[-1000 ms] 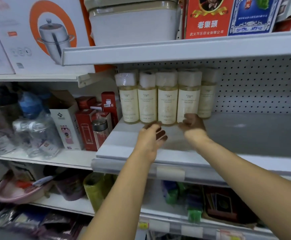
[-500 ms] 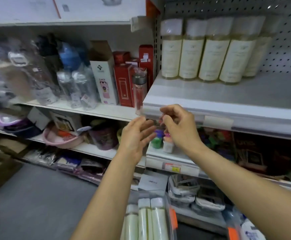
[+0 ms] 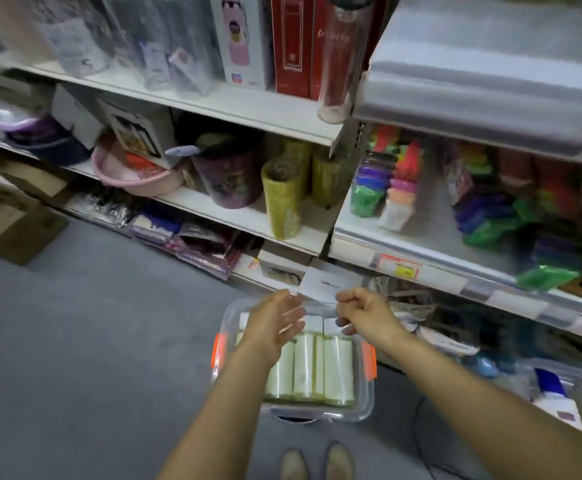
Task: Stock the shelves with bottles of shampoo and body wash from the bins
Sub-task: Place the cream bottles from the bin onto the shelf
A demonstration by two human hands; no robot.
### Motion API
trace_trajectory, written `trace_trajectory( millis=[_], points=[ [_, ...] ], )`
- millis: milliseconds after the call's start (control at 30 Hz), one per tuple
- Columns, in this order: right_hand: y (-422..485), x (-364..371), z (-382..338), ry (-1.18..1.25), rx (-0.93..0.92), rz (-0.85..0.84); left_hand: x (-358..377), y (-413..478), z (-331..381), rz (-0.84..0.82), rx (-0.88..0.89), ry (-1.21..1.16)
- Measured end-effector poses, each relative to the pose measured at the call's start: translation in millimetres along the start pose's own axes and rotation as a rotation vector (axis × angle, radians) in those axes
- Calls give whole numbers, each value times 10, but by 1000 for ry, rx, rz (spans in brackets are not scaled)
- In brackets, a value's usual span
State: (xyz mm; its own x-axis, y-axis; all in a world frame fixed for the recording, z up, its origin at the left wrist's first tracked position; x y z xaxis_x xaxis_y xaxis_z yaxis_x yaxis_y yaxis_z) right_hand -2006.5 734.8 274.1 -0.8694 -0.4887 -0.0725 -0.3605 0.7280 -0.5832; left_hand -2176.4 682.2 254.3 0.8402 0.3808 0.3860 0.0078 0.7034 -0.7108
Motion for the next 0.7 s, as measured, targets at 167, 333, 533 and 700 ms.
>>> trace_trajectory(
  millis=[167,333,533,700],
  points=[
    [509,205,1071,89,292,-52,-413,529,-686,87,-151,-52],
    [934,424,1904,187,488,-84,-803,1001,-1254,132,-245,-23],
    [1383,571,2541,313,546,-59,-1128,1504,-1792,134,-331,52],
    [1577,737,2796,281,533,-62,-1238,1823,-2034,100,-343,112]
  ],
)
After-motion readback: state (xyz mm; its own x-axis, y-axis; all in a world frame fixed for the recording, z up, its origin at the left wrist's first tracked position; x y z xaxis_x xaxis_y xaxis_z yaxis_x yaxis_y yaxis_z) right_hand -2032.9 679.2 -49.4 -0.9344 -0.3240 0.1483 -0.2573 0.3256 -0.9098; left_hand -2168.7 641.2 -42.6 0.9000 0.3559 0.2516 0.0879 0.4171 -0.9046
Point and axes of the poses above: each hand's wrist, its own y-axis towards the middle knuckle, its own x-axis out of the palm, z = x × y, the point moved 7 cm from there along y, towards the middle knuckle, and after that the axes turned 13 degrees about -z, right-handed, at the moved point
